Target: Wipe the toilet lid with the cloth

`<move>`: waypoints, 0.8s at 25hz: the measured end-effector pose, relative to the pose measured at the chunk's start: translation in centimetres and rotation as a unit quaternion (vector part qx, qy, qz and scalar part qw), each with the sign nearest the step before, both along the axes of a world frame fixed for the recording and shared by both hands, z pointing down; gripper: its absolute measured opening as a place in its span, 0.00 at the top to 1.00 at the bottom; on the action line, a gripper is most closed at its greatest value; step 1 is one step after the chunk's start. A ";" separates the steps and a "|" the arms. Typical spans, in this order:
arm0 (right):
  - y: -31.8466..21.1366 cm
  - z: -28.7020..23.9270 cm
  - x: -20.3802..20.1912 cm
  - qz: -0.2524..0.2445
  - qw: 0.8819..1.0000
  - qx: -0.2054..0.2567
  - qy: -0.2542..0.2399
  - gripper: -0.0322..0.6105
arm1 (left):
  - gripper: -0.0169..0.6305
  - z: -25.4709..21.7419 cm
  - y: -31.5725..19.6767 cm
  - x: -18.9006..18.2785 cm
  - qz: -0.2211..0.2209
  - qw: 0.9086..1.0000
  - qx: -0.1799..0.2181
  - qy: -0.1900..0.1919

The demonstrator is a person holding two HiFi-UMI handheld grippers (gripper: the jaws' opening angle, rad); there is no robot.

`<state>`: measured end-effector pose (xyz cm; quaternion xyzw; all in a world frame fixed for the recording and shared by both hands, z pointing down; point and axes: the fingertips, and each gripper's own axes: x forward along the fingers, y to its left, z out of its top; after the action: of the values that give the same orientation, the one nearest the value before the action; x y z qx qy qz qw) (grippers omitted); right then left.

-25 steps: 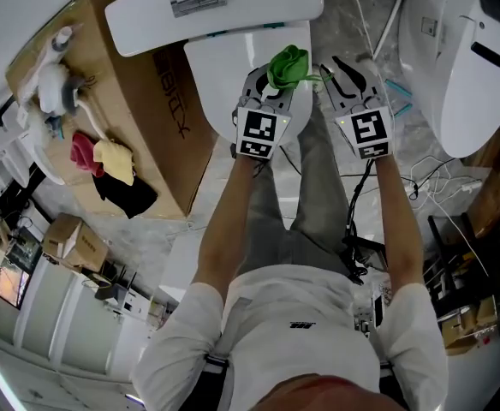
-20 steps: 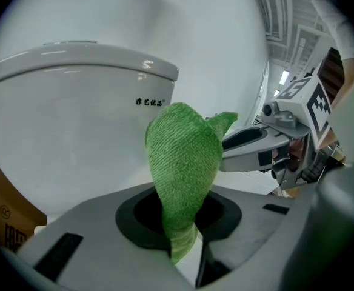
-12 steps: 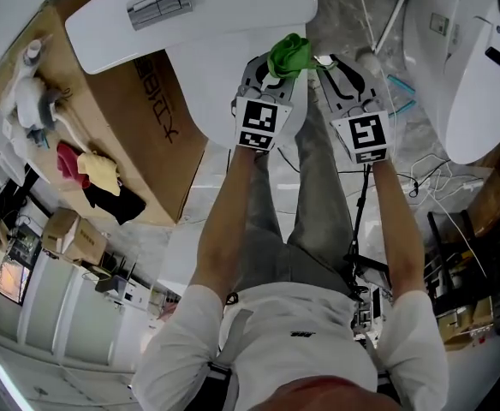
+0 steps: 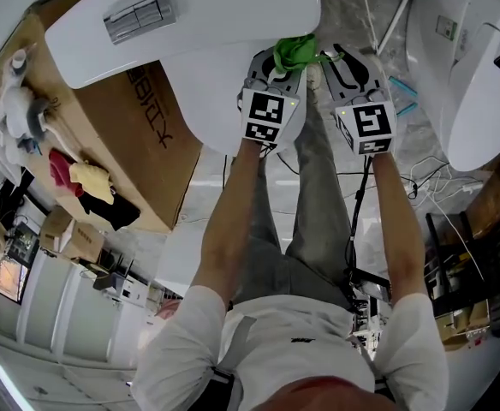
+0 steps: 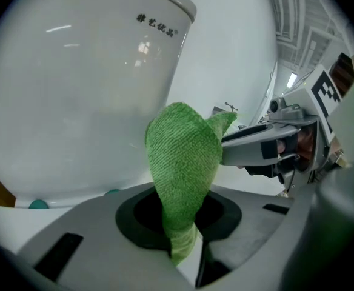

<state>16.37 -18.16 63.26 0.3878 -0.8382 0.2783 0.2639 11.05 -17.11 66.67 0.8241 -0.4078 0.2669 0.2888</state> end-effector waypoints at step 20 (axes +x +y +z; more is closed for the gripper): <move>1.0 4.3 -1.9 -0.011 0.999 -0.033 0.030 0.77 | 0.83 4.4 -0.9 -0.2 0.006 0.999 -0.016 -0.051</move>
<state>14.51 -17.18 67.52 0.3773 -0.8245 0.2916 0.3047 10.84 -18.03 71.05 0.8071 -0.4129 0.3167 0.2789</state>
